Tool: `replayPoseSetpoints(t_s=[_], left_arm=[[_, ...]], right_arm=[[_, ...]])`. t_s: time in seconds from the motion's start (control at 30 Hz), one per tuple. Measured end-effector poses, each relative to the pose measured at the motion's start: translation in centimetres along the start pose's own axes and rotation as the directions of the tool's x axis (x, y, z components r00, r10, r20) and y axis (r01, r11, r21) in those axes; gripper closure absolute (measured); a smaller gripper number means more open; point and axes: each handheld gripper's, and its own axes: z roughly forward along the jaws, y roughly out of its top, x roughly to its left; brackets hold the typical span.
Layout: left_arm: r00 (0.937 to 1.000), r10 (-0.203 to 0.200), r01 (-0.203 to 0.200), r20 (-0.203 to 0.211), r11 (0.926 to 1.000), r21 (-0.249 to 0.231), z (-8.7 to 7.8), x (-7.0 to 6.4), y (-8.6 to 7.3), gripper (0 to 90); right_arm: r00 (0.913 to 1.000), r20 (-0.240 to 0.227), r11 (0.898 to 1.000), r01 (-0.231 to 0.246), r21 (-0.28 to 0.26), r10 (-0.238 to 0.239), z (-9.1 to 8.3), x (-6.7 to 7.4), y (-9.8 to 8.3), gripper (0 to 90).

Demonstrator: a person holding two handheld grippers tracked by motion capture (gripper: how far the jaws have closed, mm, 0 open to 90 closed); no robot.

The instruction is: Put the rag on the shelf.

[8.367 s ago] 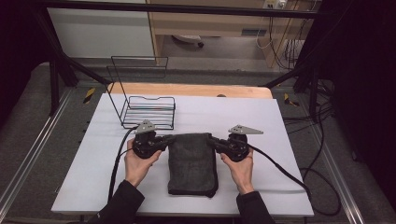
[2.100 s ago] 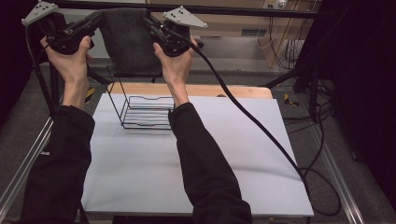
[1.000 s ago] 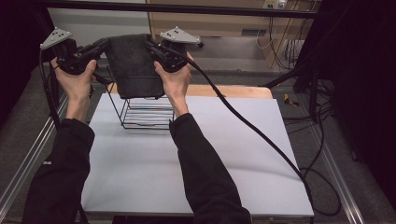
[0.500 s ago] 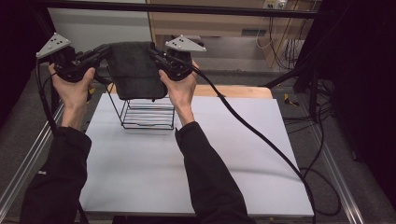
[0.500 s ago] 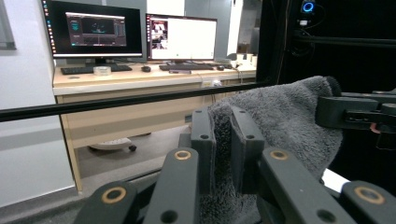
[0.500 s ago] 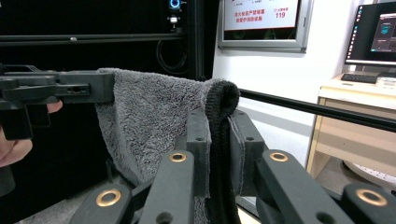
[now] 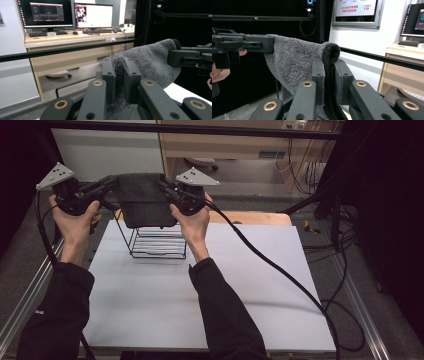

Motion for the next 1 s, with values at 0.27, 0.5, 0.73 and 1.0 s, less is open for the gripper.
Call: replayPoseSetpoints(t_s=[0.27, 0.5, 0.73, 1.0], left_arm=[[0.9999, 0.006, -0.006, 0.013, 1.0000, 0.005, -1.0, -0.6, -1.2, 81.3], [0.9999, 0.015, -0.015, 0.008, 0.9994, 0.030, -1.7, -1.1, -2.1, 81.1], [0.9998, -0.018, 0.017, 0.011, 0.9962, 0.085, -2.3, -1.4, -3.0, 79.9], [1.0000, -0.005, 0.005, 0.000, 0.9885, 0.151, -2.8, -2.2, -4.0, 78.2]], right_arm=[[0.9995, -0.010, 1.000, 0.029, 0.006, -0.029, -0.6, 0.6, -0.8, 80.8], [0.9981, -0.020, 0.998, 0.059, 0.025, -0.059, -1.0, 1.0, -1.0, 80.7], [0.9967, -0.057, 0.996, 0.061, 0.064, -0.057, -1.2, 1.3, -1.3, 79.7], [0.9920, -0.113, 0.988, 0.071, 0.140, -0.056, -1.8, 1.4, -1.3, 75.2]])
